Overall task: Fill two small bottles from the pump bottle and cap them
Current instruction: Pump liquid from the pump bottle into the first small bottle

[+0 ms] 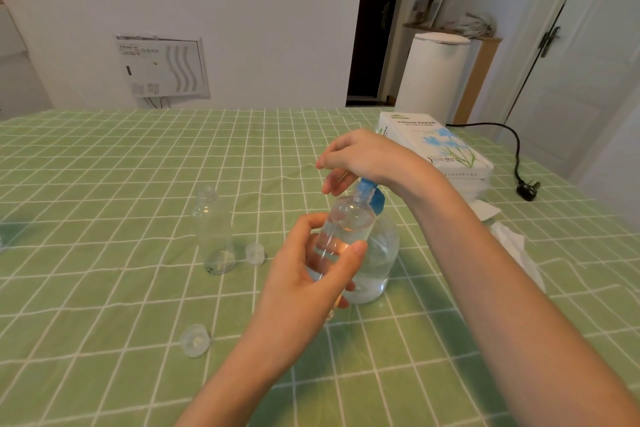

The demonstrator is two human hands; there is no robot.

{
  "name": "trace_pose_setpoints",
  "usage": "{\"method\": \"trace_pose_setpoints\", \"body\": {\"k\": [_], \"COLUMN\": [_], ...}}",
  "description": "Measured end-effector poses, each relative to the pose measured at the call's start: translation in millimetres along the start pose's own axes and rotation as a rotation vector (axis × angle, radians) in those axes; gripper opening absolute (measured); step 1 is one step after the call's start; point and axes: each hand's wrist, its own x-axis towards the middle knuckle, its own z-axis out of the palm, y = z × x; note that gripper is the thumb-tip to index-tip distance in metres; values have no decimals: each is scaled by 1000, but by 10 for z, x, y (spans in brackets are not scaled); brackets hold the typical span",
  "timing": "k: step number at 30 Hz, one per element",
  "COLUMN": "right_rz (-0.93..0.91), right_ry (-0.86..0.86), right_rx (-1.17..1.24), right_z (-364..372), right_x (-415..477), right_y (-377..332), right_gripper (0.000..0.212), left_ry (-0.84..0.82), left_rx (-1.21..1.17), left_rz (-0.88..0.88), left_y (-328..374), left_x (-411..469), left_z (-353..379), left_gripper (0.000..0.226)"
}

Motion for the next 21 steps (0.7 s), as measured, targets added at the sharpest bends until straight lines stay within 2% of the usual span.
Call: {"method": "trace_pose_setpoints", "body": {"k": [21], "right_rz": [-11], "right_ry": [2], "right_rx": [-15], "right_z": [-5], "right_x": [-3], "right_y": [1], "right_gripper": [19], "left_ry": [-2], "left_rx": [-6], "left_rz": [-2], "left_y": [0], "left_x": [-3], "left_z": [-2], "left_gripper": [38]}}
